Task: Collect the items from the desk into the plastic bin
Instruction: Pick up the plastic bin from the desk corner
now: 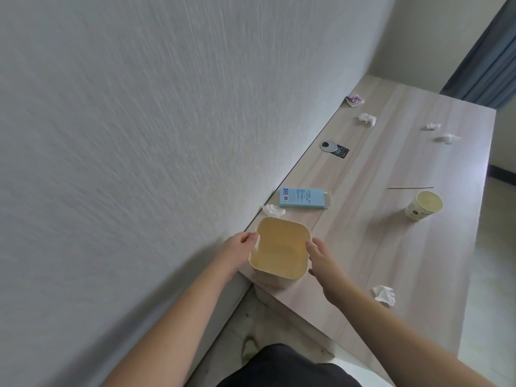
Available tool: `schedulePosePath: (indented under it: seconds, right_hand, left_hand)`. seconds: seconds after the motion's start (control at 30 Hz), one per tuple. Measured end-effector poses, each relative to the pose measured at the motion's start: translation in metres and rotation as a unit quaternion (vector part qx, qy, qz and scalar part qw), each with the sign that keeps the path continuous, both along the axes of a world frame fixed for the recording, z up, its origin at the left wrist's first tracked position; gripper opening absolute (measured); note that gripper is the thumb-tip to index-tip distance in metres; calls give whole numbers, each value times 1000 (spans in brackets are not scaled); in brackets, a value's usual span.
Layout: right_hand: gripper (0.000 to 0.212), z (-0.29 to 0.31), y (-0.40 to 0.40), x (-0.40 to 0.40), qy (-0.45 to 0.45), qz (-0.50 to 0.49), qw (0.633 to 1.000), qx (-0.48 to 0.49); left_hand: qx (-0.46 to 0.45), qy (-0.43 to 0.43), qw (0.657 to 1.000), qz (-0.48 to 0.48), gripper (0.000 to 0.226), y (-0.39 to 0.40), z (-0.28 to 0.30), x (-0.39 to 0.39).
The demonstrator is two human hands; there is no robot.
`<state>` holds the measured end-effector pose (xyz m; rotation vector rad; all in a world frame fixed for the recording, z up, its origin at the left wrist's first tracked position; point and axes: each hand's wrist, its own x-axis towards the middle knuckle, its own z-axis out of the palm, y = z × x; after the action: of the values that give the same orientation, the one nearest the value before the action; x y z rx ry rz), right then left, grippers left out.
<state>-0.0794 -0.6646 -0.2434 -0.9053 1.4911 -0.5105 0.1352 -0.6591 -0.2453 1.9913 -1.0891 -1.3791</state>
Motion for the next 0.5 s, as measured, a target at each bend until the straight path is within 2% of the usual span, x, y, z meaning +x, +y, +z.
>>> schedulePosePath:
  seconds: [0.17, 0.33, 0.5]
  right_hand:
    - [35, 13, 12, -1, -23, 2, 1000, -14]
    - [40, 18, 17, -1, -22, 28, 999, -22]
    - [37, 12, 18, 13, -29, 57, 997, -37]
  left_hand:
    - [63, 57, 996, -11, 41, -5, -16, 10]
    - [119, 140, 982, 31, 42, 13, -22, 18]
    - [125, 152, 978, 63, 33, 31, -28, 22]
